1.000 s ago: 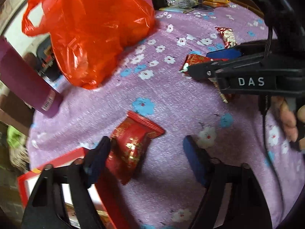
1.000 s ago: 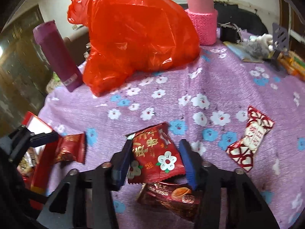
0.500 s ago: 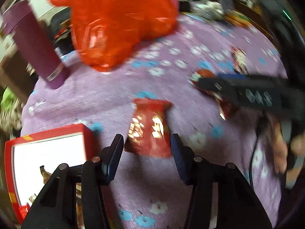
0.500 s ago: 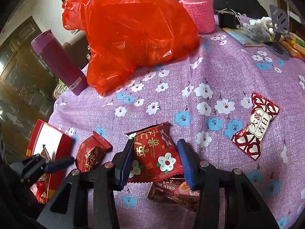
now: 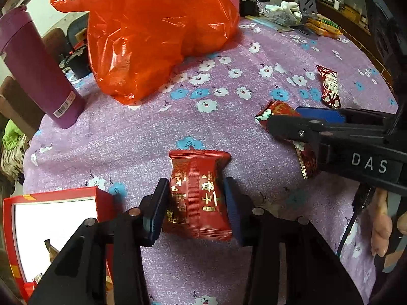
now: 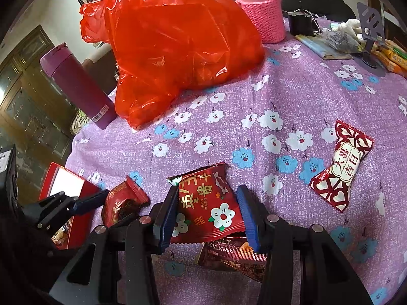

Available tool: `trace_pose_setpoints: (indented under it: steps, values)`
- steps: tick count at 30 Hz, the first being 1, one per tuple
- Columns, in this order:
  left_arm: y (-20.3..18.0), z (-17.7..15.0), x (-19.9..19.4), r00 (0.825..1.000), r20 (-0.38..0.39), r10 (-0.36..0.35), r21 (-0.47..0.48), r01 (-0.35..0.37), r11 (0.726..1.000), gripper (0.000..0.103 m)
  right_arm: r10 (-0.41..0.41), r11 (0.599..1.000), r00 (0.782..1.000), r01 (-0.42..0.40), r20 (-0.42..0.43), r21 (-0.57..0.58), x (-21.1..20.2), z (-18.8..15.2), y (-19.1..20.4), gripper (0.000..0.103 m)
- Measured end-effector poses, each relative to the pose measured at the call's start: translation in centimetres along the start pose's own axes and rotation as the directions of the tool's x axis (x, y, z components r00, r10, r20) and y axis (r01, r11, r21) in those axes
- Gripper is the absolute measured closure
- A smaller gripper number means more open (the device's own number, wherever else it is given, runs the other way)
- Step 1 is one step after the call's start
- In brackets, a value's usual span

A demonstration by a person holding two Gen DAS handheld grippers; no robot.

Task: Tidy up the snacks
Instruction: 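Carry both red candies over the gift box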

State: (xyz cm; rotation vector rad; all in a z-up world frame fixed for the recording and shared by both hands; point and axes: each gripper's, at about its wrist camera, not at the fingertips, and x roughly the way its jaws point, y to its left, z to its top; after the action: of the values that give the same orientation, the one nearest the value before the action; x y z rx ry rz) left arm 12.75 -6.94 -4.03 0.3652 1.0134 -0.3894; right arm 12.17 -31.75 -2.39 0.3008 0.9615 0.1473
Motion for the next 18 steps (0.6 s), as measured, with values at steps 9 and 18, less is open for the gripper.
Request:
trace_pose_setpoints:
  steps: [9, 18]
  values:
    - [-0.1, -1.5, -1.6, 0.998, 0.060, 0.017, -0.089, -0.012, 0.996, 0.068, 0.007, 1.000, 1.000, -0.007, 0.003, 0.009, -0.3, -0.1, 0.2, 0.057]
    - [1.1, -4.6, -6.2, 0.981, 0.132, 0.142, -0.203, -0.114, 0.973, 0.068, 0.221, 0.974, 0.975, -0.221, 0.005, 0.046, -1.5, -0.1, 1.2, 0.057]
